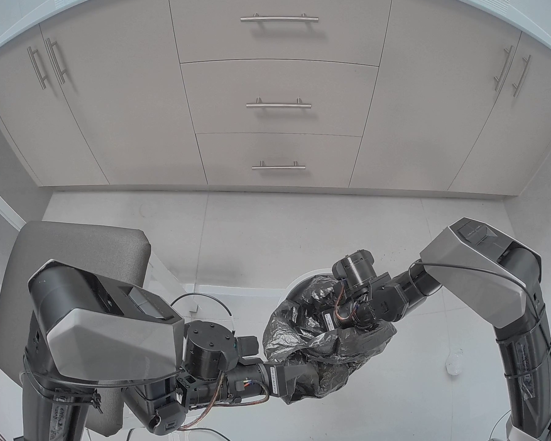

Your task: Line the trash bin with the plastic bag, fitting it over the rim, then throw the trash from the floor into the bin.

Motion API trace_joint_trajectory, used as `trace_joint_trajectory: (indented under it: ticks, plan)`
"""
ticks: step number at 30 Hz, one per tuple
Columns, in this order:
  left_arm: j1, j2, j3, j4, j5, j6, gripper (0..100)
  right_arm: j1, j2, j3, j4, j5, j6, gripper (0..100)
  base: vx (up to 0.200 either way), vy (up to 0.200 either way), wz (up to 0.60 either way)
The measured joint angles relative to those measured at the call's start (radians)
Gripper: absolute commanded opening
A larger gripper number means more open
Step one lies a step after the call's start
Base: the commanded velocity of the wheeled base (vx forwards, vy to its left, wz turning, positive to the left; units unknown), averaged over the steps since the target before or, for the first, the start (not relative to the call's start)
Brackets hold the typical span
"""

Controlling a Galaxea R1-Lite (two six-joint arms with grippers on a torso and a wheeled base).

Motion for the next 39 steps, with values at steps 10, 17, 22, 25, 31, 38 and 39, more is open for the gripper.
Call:
trace_joint_trajectory:
  ticks: [10,17,22,25,31,38,39]
  plan:
    - [0.000,0.003,0.000,0.000,0.000,0.000,0,0.013,-0.140,0.060,0.001,0.008,0.225,100,0.000,0.000,0.00]
    - [0.000,0.004,0.000,0.000,0.000,0.004,0,0.020,-0.225,0.070,-0.006,0.011,0.241,100,0.000,0.000,0.00]
    - [0.000,0.004,0.000,0.000,0.000,0.006,0,0.015,-0.244,0.024,-0.017,0.004,0.239,100,0.000,0.000,0.00]
    - [0.000,0.004,0.000,0.000,0.000,0.006,0,0.010,-0.229,-0.016,-0.020,0.000,0.239,100,0.000,0.000,0.00]
    - [0.000,0.004,0.000,0.000,0.000,0.007,0,0.005,-0.161,-0.075,-0.019,-0.040,0.226,0,0.000,0.000,0.00]
    - [0.000,0.005,0.000,0.000,0.001,0.008,0,0.007,-0.096,-0.073,-0.017,-0.051,0.197,0,0.000,0.000,0.00]
    - [0.000,0.005,0.000,0.000,0.001,0.008,0,0.007,-0.092,-0.070,-0.017,-0.051,0.196,0,0.000,0.000,0.00]
